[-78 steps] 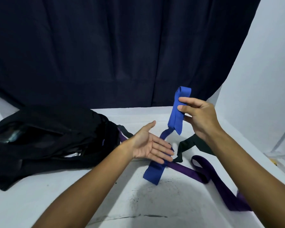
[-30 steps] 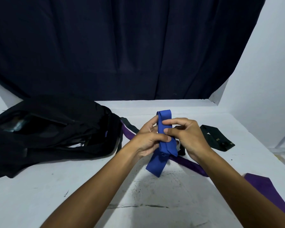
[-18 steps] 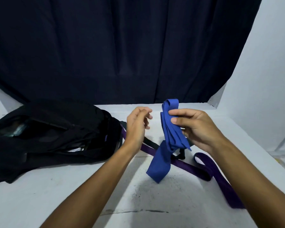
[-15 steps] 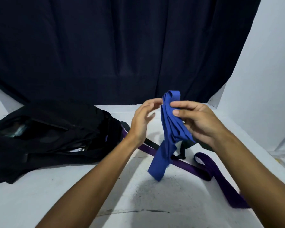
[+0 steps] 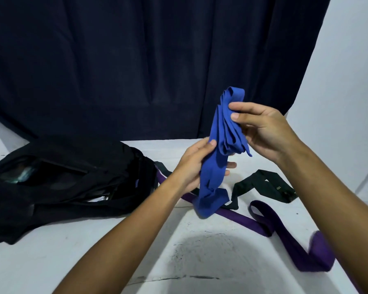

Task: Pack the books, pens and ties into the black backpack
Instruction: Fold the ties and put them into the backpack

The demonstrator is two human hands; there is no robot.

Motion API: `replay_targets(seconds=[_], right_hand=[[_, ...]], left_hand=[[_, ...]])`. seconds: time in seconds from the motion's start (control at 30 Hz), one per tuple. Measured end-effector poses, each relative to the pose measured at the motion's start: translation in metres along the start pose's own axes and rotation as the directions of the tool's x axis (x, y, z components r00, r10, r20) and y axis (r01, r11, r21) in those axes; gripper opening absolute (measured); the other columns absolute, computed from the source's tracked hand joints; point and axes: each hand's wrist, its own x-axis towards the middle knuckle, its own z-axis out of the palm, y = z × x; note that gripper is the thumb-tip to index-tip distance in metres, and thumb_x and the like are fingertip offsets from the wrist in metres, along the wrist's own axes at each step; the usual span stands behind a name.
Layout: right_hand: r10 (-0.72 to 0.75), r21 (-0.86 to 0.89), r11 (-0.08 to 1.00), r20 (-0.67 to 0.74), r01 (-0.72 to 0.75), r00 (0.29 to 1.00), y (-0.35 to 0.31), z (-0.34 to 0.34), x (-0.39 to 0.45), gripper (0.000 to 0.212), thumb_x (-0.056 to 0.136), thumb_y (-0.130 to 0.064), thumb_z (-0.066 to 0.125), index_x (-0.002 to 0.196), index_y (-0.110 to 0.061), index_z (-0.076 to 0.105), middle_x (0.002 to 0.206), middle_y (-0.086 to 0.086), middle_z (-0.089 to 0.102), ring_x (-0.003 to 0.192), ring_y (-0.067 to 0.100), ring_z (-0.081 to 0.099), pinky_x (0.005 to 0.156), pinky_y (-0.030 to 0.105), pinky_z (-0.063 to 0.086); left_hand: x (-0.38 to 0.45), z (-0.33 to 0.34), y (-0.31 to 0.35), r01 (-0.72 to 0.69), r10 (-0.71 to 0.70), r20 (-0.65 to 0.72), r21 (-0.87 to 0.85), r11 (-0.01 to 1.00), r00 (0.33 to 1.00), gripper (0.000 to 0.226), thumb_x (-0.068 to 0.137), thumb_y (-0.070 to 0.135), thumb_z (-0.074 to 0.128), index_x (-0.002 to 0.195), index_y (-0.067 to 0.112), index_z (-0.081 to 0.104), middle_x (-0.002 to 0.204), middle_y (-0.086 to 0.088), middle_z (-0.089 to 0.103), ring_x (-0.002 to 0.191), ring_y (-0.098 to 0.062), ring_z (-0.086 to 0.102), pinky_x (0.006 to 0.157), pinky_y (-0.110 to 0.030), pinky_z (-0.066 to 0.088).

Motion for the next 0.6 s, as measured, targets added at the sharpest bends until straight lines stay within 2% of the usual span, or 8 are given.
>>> replay_targets(seconds=[0.07,0.13,0.27,0.3,0.37,0.43,0.5,0.6], right_hand=[[0.009,-0.013,1.0,-0.01,-0.009,1.0,0.006,0.002,-0.004,0.02,0.085,0.008,0.059,0.094,-0.007,0.069,0.081,0.004,0.073,0.071,0.014,0.069,0.064,0.022,0.055],[0.013,-0.053,0.999,-0.018,-0.014,1.0,0.014,0.004,-0.008,0.02,0.084,0.008,0.06,0.093,-0.007,0.07,0.085,0.006,0.073,0.075,0.016,0.069,0.065,0.024,0.055],[-0.008,-0.183,0.983,-0.041,0.001,0.999,0.034,0.01,-0.017,0.02,0.082,0.008,0.064,0.092,-0.008,0.071,0.088,0.009,0.073,0.078,0.018,0.068,0.073,0.031,0.057],[-0.021,-0.205,0.979,-0.051,0.01,0.998,0.037,0.012,-0.018,0.02,0.082,0.008,0.064,0.092,-0.008,0.071,0.087,0.009,0.073,0.076,0.017,0.068,0.071,0.031,0.058],[-0.051,-0.242,0.97,-0.074,0.032,0.996,0.041,0.014,-0.018,0.021,0.083,0.008,0.064,0.09,-0.01,0.072,0.084,0.006,0.073,0.071,0.015,0.068,0.066,0.033,0.056],[-0.104,-0.293,0.953,-0.085,0.075,0.991,0.043,0.015,-0.017,0.023,0.083,0.008,0.065,0.089,-0.013,0.072,0.083,0.003,0.073,0.072,0.013,0.068,0.067,0.032,0.056],[-0.158,-0.336,0.934,-0.073,0.124,0.985,0.043,0.016,-0.016,0.025,0.082,0.008,0.065,0.09,-0.015,0.072,0.087,0.001,0.073,0.077,0.012,0.069,0.072,0.027,0.058],[-0.2,-0.385,0.909,-0.061,0.162,0.978,0.043,0.017,-0.015,0.025,0.082,0.007,0.066,0.091,-0.016,0.073,0.089,0.001,0.073,0.077,0.005,0.068,0.07,0.019,0.055]], left_hand=[[0.003,0.002,0.003,-0.008,0.007,-0.077,-0.022,1.0,0.997,0.025,0.102,0.021,0.044,0.117,0.011,0.061,0.1,-0.012,0.073,0.079,-0.031,0.072,0.064,-0.038,0.058],[0.006,0.001,0.003,-0.011,-0.002,-0.135,-0.091,0.996,0.991,0.025,0.103,0.017,0.044,0.118,0.007,0.061,0.102,-0.015,0.071,0.081,-0.029,0.07,0.067,-0.04,0.058],[0.008,-0.002,0.003,0.003,-0.04,-0.179,-0.203,0.979,0.983,0.031,0.102,0.018,0.045,0.126,0.004,0.058,0.104,-0.016,0.067,0.089,-0.03,0.066,0.092,-0.051,0.052],[0.007,0.0,0.004,0.036,-0.078,-0.173,-0.235,0.971,0.982,0.033,0.101,0.021,0.045,0.126,0.004,0.058,0.106,-0.017,0.065,0.088,-0.032,0.065,0.092,-0.054,0.052],[0.005,0.003,0.007,0.078,-0.126,-0.153,-0.287,0.955,0.98,0.034,0.098,0.028,0.046,0.118,0.005,0.06,0.108,-0.017,0.063,0.086,-0.034,0.065,0.083,-0.053,0.055],[0.002,0.004,0.009,0.057,-0.099,-0.123,-0.309,0.949,0.987,0.035,0.094,0.034,0.052,0.113,0.006,0.061,0.107,-0.016,0.061,0.089,-0.033,0.064,0.084,-0.053,0.053],[-0.002,0.005,0.008,0.009,-0.028,-0.074,-0.245,0.97,0.997,0.038,0.088,0.031,0.063,0.117,0.007,0.061,0.106,-0.015,0.061,0.091,-0.028,0.063,0.091,-0.05,0.05],[-0.005,0.004,0.001,-0.111,0.109,-0.024,-0.08,0.991,0.994,0.047,0.076,0.002,0.067,0.122,0.007,0.06,0.109,-0.016,0.063,0.093,-0.025,0.065,0.094,-0.044,0.052]])
